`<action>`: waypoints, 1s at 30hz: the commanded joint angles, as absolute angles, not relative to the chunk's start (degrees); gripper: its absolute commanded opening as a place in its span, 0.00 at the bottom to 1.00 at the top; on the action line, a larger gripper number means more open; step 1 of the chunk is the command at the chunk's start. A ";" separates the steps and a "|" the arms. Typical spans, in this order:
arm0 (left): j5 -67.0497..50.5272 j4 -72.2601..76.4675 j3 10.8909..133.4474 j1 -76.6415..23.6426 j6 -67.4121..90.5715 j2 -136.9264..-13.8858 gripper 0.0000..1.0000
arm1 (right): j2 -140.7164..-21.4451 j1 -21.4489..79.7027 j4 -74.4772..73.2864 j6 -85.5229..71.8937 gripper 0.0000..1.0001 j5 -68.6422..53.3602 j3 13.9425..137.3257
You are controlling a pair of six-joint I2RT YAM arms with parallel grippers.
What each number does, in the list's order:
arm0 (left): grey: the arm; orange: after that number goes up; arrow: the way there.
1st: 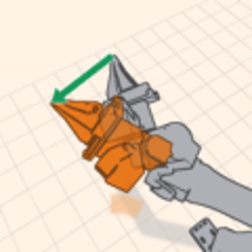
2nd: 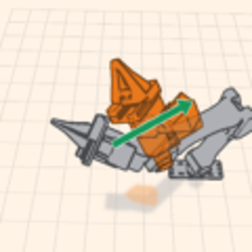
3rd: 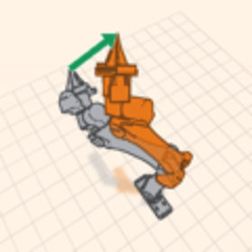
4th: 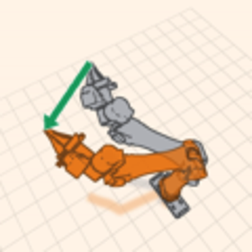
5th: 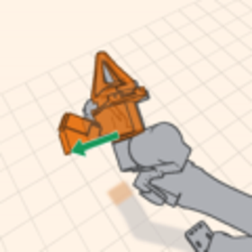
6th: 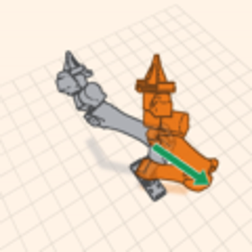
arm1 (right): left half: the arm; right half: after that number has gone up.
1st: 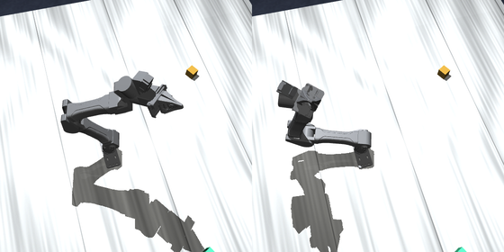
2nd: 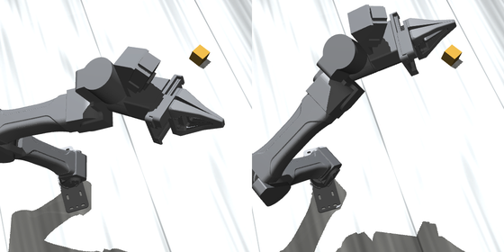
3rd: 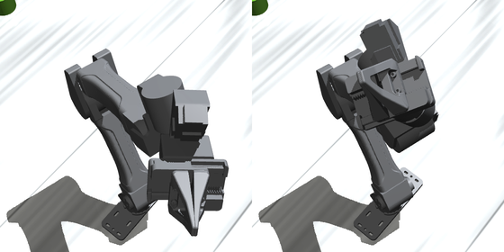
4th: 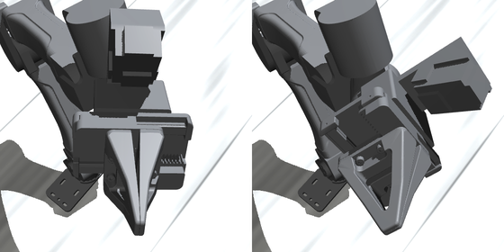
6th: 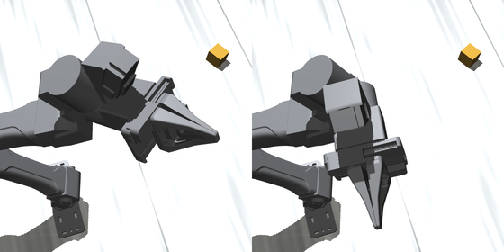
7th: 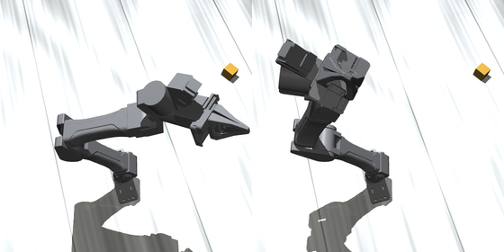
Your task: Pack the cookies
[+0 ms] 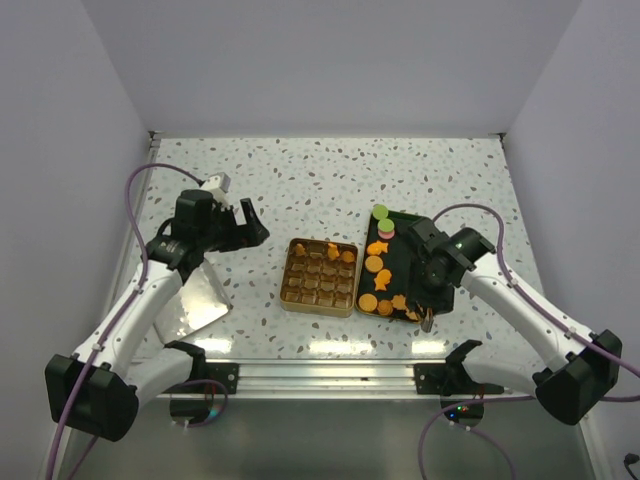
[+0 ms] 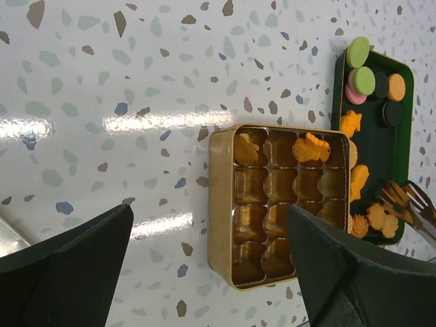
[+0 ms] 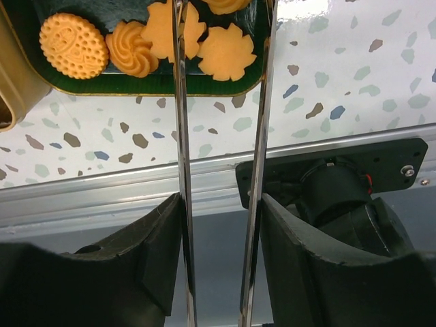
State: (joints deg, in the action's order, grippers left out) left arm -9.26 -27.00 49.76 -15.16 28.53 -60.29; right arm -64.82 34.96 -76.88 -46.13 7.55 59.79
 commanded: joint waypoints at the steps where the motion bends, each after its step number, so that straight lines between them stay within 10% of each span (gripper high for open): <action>1: -9.84 -23.91 49.39 -15.47 29.00 -60.56 1.00 | -64.42 34.80 -79.19 -47.11 0.50 5.98 59.33; 30: -8.70 -25.05 53.61 -15.47 27.25 -62.58 1.00 | -79.71 34.80 -82.87 -41.75 0.32 8.61 88.94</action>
